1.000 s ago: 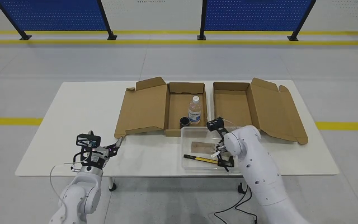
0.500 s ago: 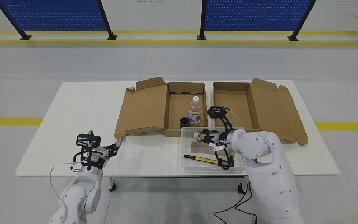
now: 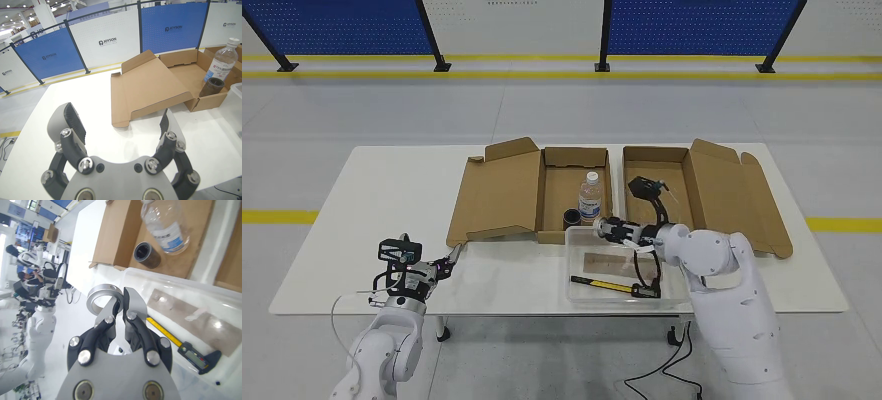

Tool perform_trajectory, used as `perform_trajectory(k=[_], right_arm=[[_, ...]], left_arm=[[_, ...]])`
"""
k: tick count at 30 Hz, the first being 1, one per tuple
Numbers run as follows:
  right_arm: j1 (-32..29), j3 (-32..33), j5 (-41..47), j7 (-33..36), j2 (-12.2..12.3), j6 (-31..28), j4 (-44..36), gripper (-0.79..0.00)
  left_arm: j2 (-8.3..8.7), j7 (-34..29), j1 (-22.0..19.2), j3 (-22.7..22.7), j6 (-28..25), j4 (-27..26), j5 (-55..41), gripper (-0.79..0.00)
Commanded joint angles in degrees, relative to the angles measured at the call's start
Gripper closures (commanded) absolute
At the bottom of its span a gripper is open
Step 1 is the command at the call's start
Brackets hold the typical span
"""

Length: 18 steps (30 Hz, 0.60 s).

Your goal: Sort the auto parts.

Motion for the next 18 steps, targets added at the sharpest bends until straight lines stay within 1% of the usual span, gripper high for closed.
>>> perform_trajectory(k=[1, 2, 6, 9, 10, 12, 14, 18], right_arm=[[-0.06, -0.07, -3.93, -2.45, 0.21, 1.14, -1.88, 0.000], [-0.15, -0.17, -7.80, -3.75, 0.45, 2.02, -3.21, 0.000], [-0.08, 0.80, -18.19, -6.45, 1.11, 5.95, -5.98, 0.000], [1.42, 1.89, -28.37, -6.10, 1.76, 8.79, -5.54, 0.000], [1.80, 2.10, -29.79, -5.85, 1.85, 9.23, -4.98, 0.000], [3.22, 2.61, -33.53, -5.27, 2.04, 10.89, -2.86, 0.000], [5.12, 2.64, -37.69, -4.53, 2.22, 11.84, 1.33, 0.000], [9.49, 2.45, -40.24, -5.26, 2.16, 13.05, 11.96, 0.000]], left_arm=[[0.00, 0.00, 0.00, 0.00, 0.00, 0.00, 0.00, -0.785], [0.00, 0.00, 0.00, 0.00, 0.00, 0.00, 0.00, -0.785], [0.00, 0.00, 0.00, 0.00, 0.00, 0.00, 0.00, -0.785], [0.00, 0.00, 0.00, 0.00, 0.00, 0.00, 0.00, -0.785], [0.00, 0.00, 0.00, 0.00, 0.00, 0.00, 0.00, -0.785], [0.00, 0.00, 0.00, 0.00, 0.00, 0.00, 0.00, -0.785], [0.00, 0.00, 0.00, 0.00, 0.00, 0.00, 0.00, -0.785], [0.00, 0.00, 0.00, 0.00, 0.00, 0.00, 0.00, -0.785]])
